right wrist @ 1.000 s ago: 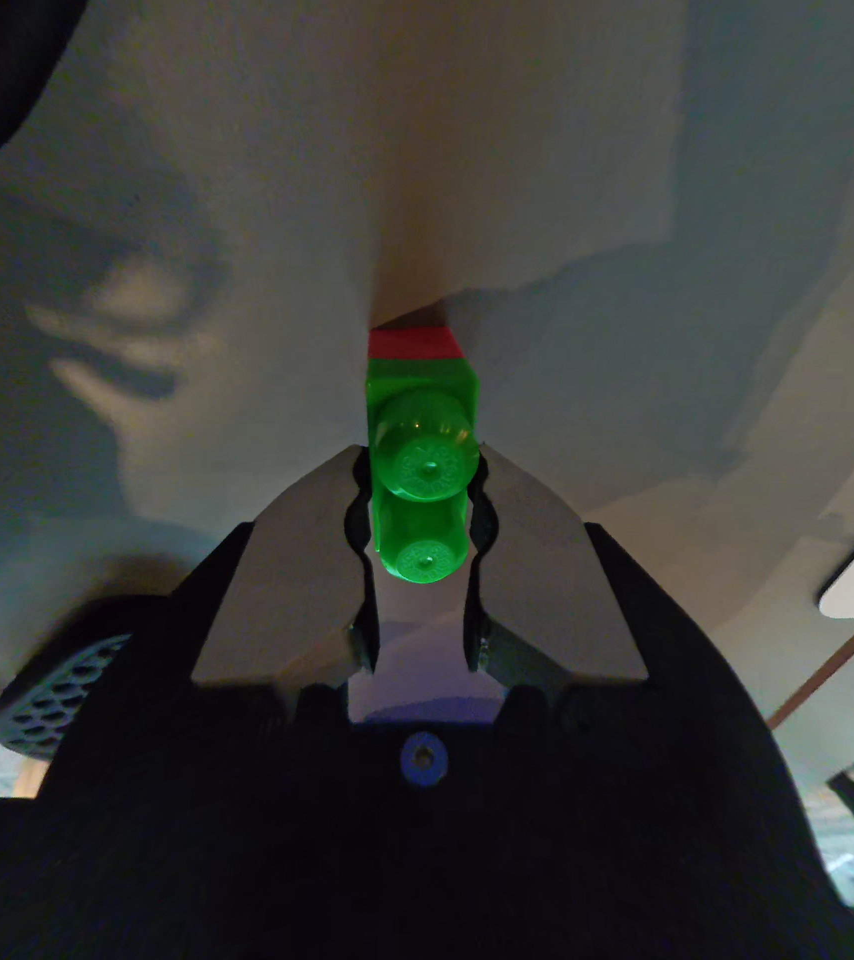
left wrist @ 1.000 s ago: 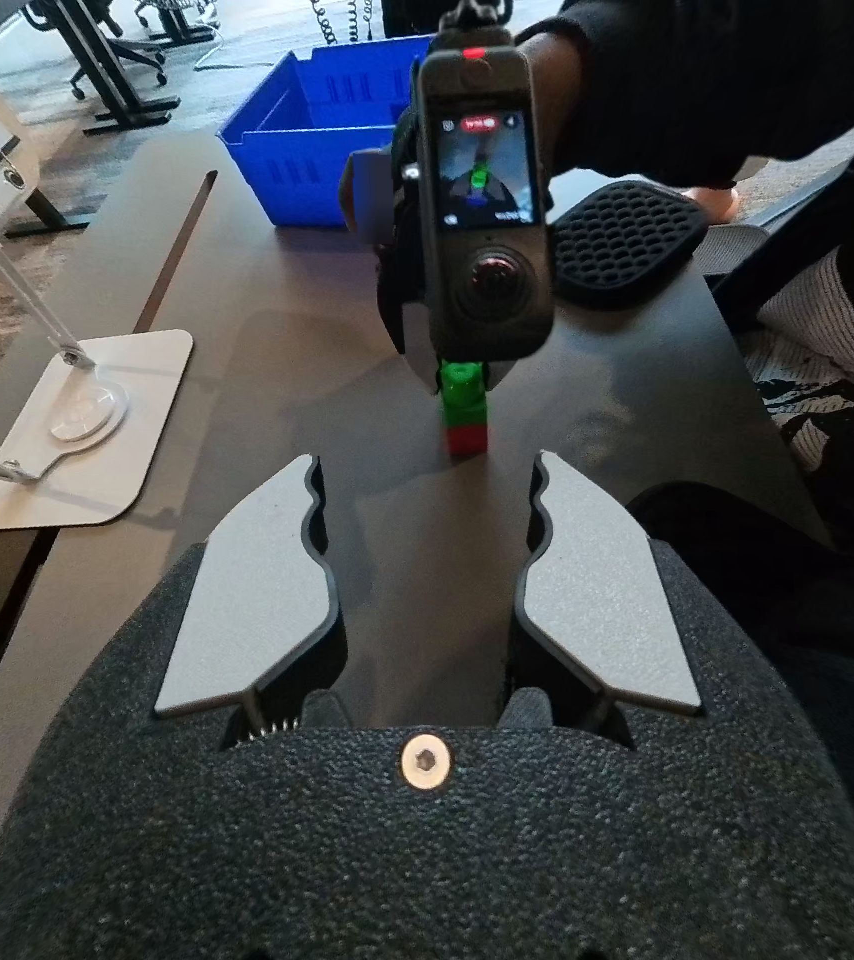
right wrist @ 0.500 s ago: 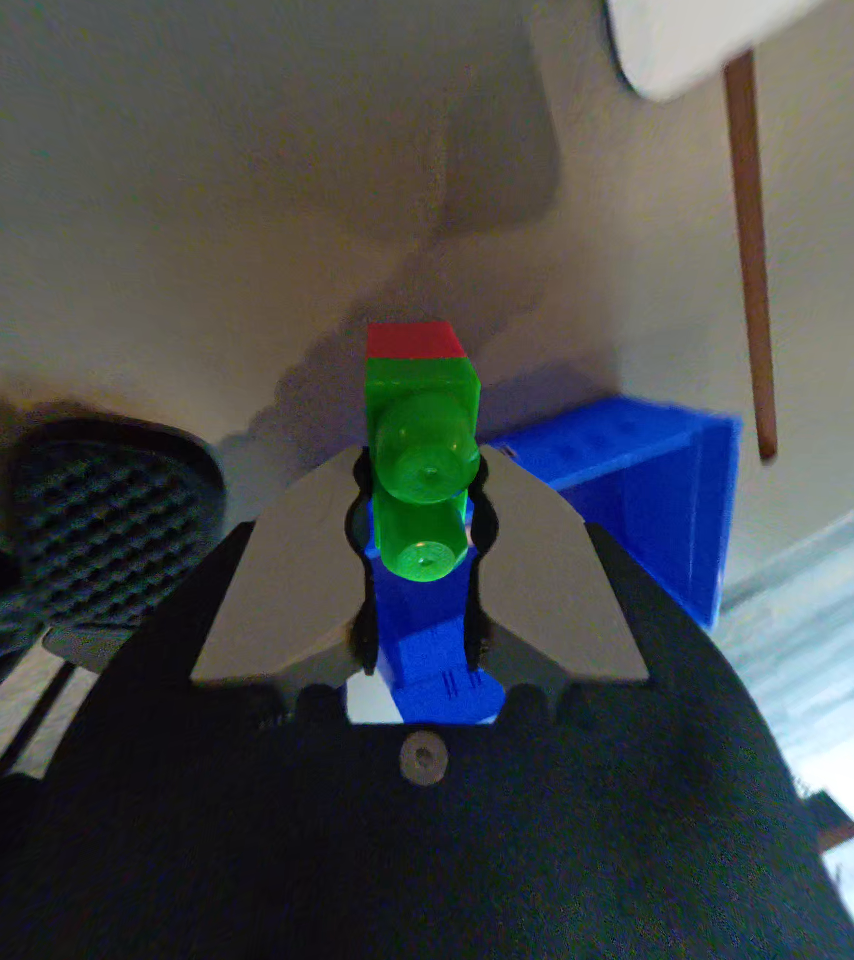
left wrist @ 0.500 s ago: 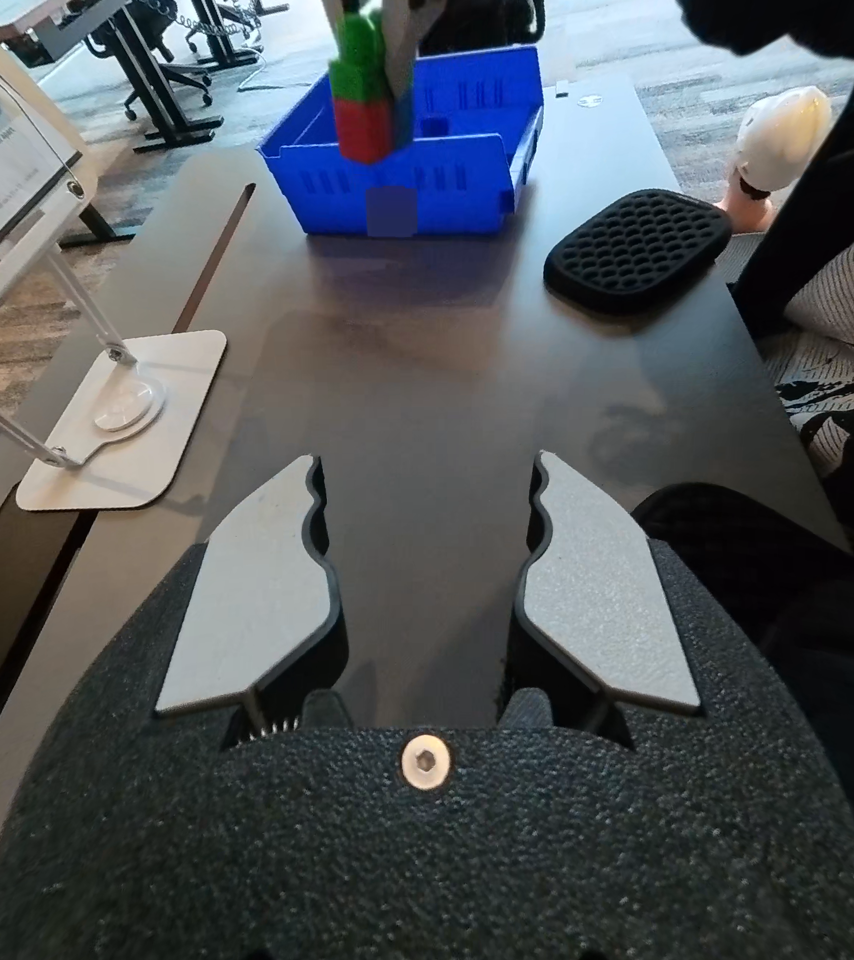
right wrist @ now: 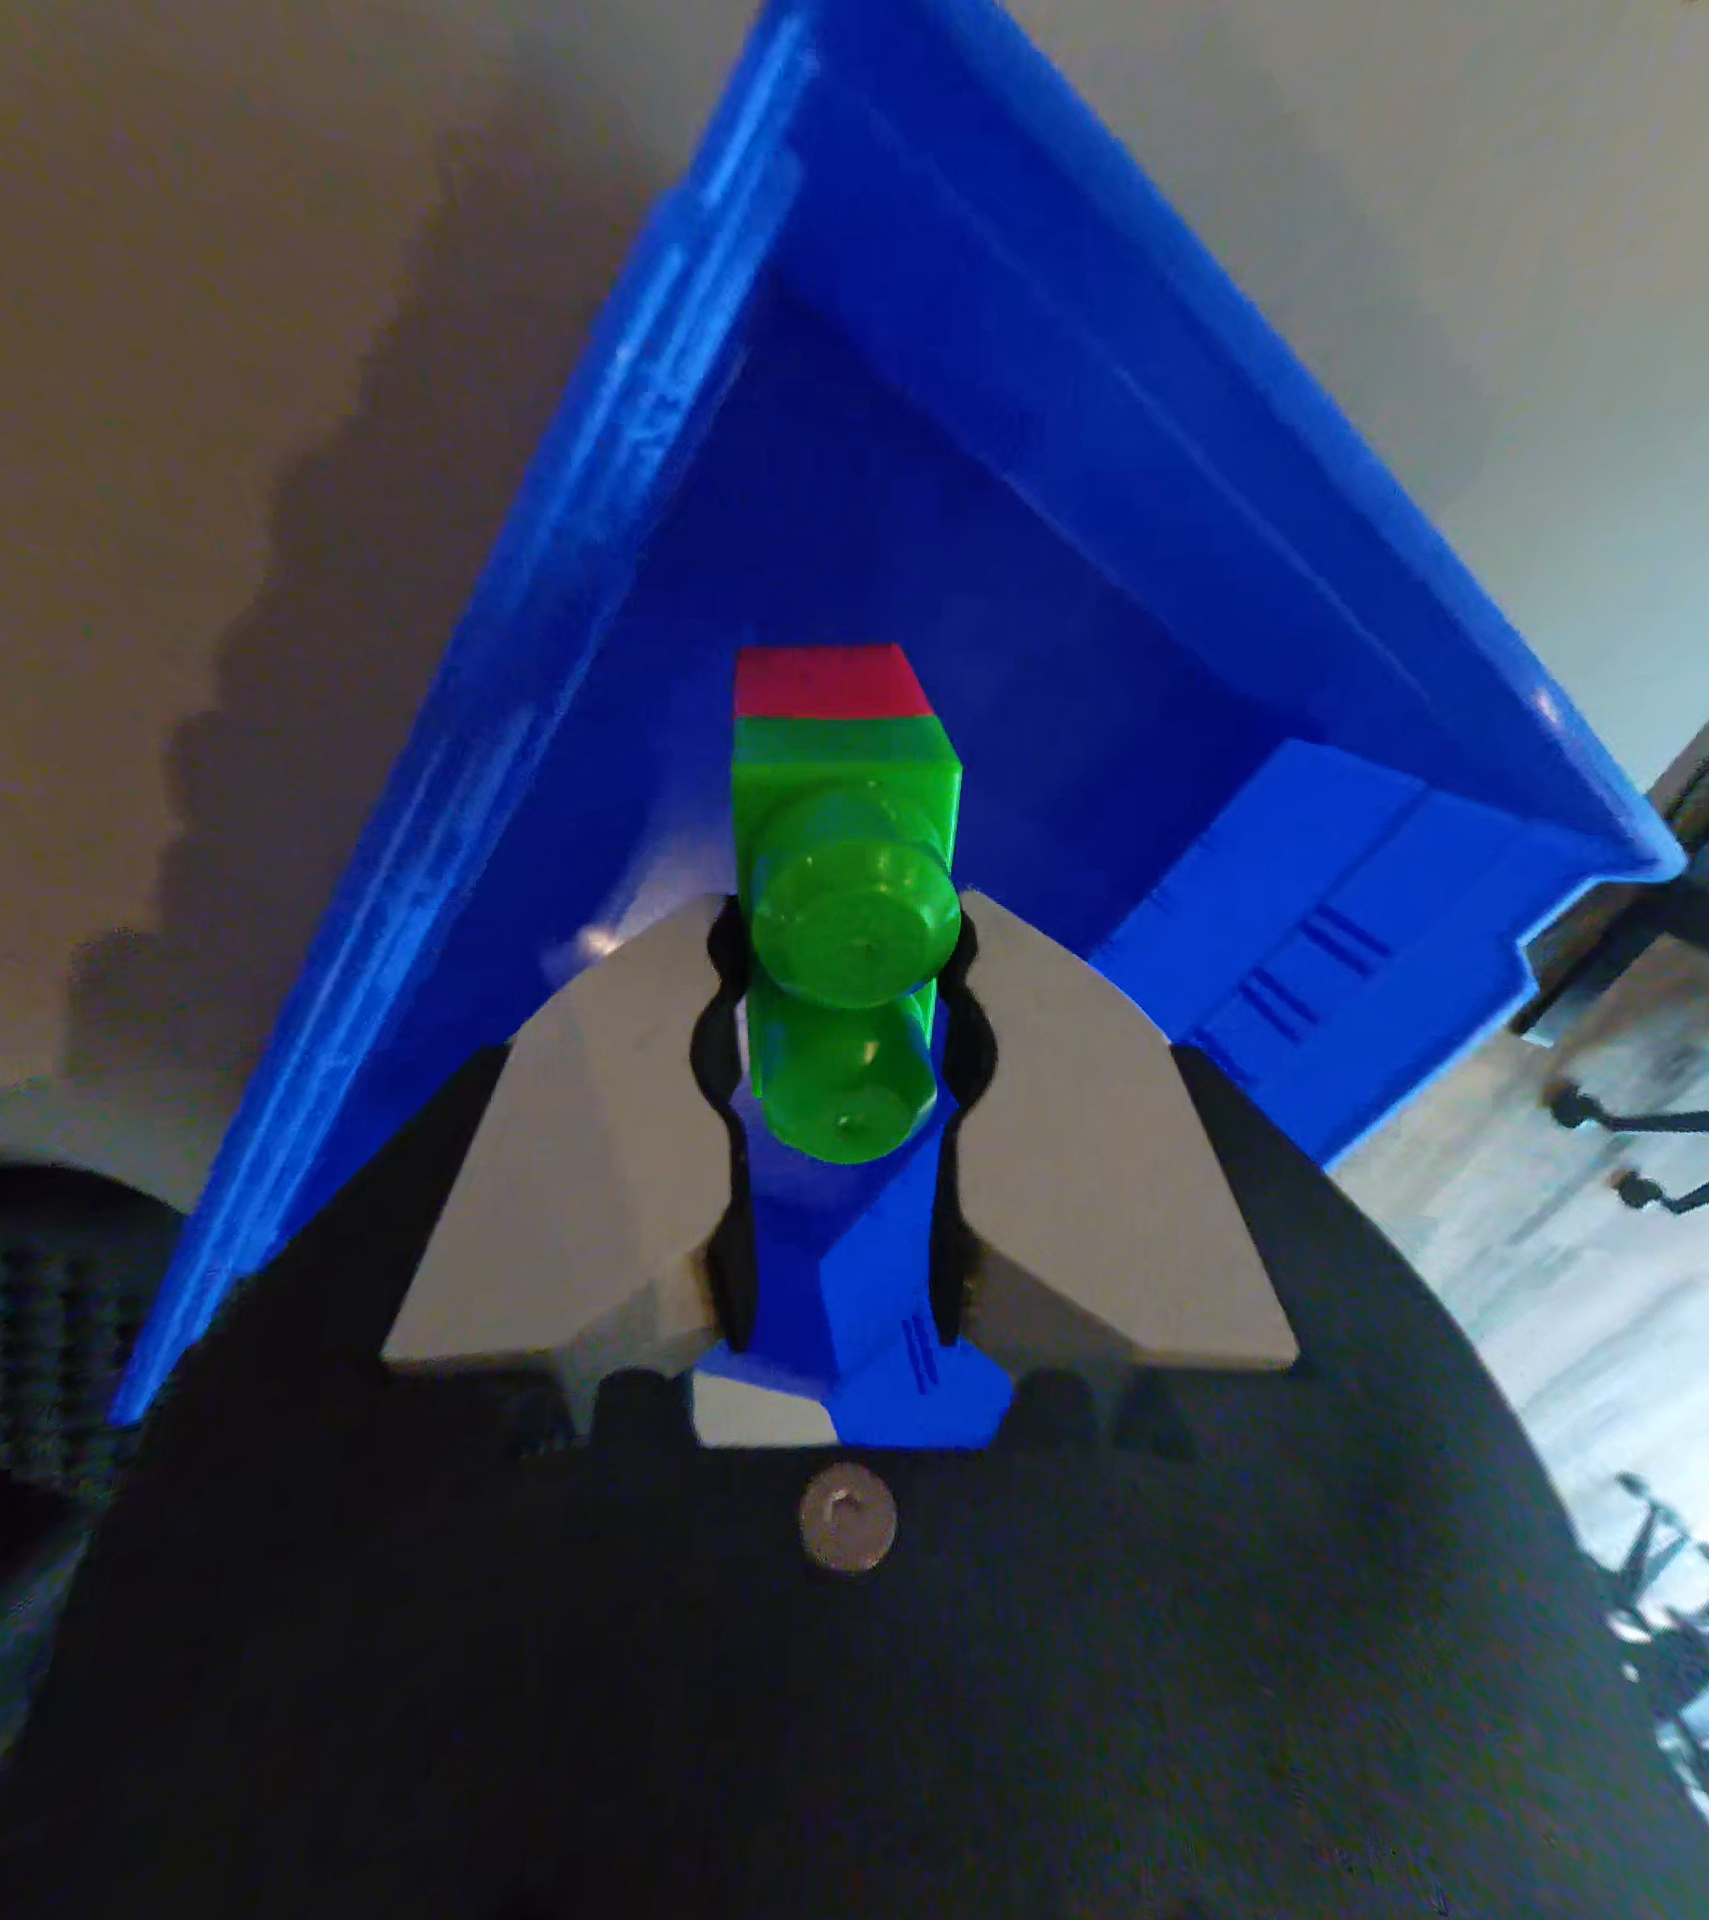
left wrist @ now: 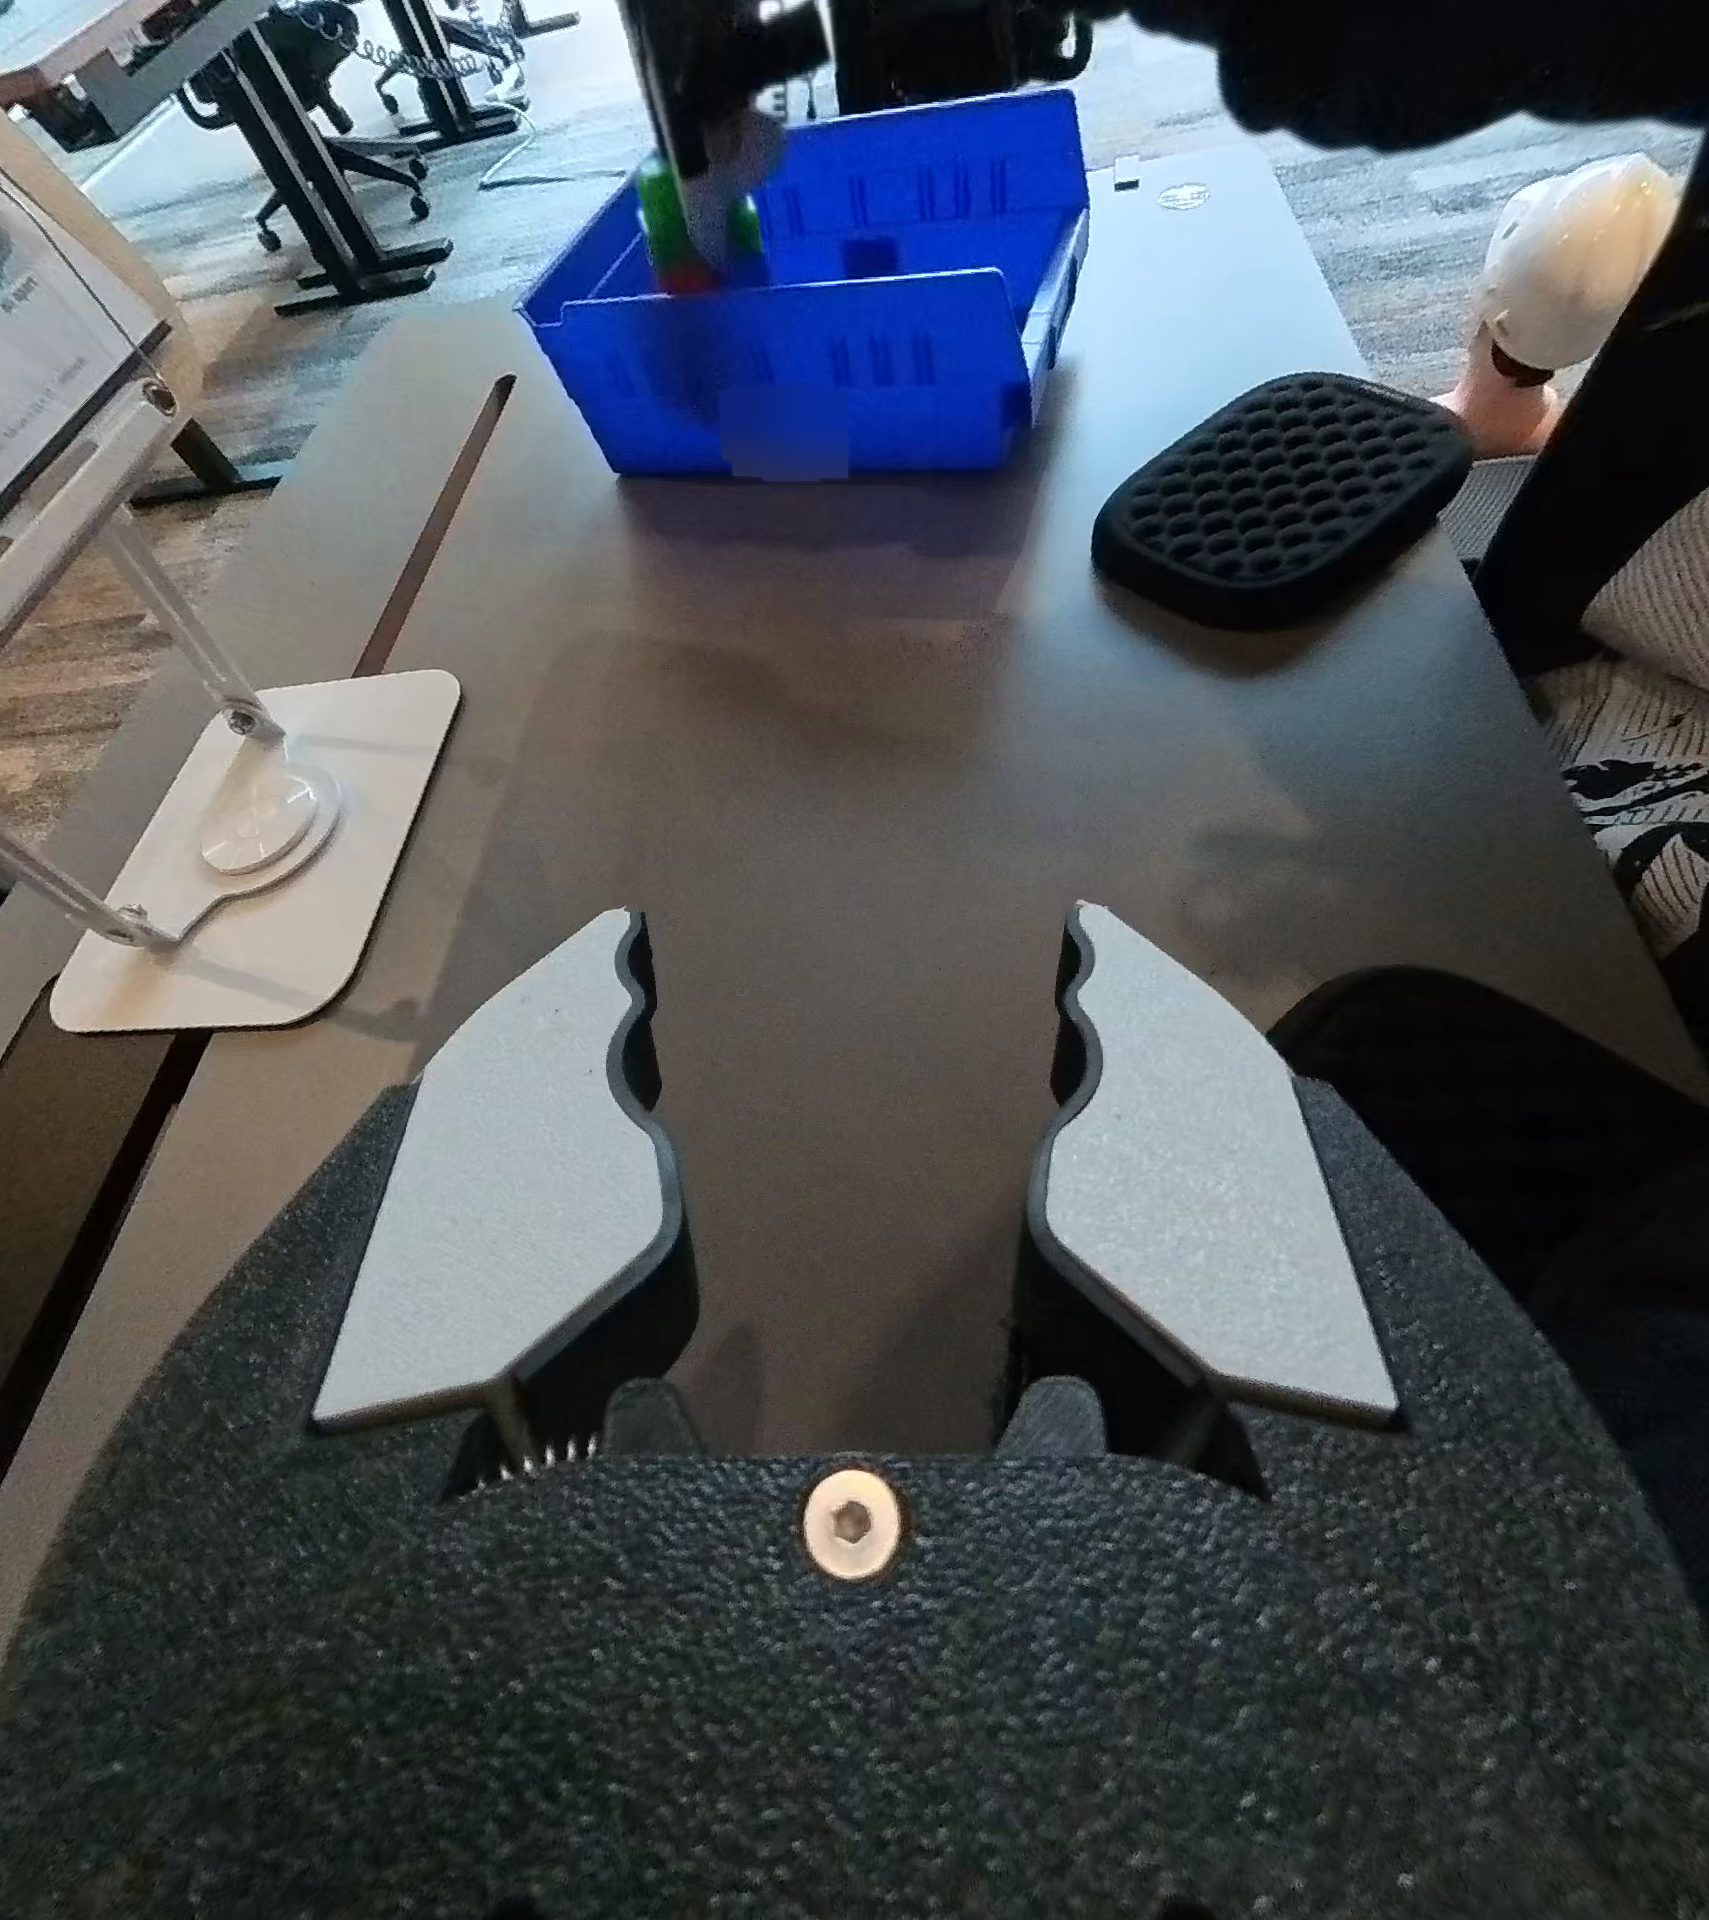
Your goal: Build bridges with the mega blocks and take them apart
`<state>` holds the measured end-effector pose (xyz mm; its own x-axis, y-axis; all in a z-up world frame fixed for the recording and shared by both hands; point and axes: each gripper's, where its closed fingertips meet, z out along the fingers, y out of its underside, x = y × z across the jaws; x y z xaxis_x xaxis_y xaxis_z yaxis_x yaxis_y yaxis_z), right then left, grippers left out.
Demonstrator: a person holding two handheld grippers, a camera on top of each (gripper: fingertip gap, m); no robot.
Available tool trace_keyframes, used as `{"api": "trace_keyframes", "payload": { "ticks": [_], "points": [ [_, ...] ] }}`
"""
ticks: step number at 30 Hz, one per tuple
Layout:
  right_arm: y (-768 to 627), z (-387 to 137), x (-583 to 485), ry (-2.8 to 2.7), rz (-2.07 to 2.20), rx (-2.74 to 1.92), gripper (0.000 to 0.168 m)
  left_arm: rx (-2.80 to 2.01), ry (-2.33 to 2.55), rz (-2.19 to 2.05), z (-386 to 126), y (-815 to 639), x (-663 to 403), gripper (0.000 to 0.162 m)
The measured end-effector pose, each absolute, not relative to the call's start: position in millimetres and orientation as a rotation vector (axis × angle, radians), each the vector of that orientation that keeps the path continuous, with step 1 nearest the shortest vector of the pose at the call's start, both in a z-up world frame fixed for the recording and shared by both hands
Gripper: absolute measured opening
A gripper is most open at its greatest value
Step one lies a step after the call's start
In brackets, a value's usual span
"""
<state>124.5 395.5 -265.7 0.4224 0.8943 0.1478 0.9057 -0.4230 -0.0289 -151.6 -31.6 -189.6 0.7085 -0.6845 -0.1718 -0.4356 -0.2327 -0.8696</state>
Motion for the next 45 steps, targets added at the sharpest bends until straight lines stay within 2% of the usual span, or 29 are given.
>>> {"api": "trace_keyframes", "payload": {
  "ticks": [9, 17, 24, 28, 35, 40, 45],
  "points": [
    [413, -308, 116, -1.465, -0.141, -2.703, 0.036, -1.871, 0.869, -0.295, -189, -31, -153, 0.074],
    [416, -321, 112, -1.428, -0.143, -2.724, 0.036, -1.866, 0.869, -0.296, -189, -31, -153, 0.074],
    [414, -312, 107, -1.445, -0.135, -2.686, 0.057, -1.868, 0.865, -0.292, -189, -32, -154, 0.074],
    [413, -281, 103, -1.432, -0.107, -2.565, 0.066, -1.865, 0.859, -0.288, -188, -32, -155, 0.074],
    [373, -184, 70, -1.434, 0.083, -2.115, 0.078, -1.861, 0.810, -0.220, -183, -23, -163, 0.074],
    [294, -113, 20, -1.447, 0.449, -1.711, 0.076, -1.846, 0.720, -0.135, -174, -11, -175, 0.071],
    [220, -76, -9, -1.490, 0.648, -1.437, 0.072, -1.817, 0.628, -0.097, -162, -6, -187, 0.068]
  ]
}}
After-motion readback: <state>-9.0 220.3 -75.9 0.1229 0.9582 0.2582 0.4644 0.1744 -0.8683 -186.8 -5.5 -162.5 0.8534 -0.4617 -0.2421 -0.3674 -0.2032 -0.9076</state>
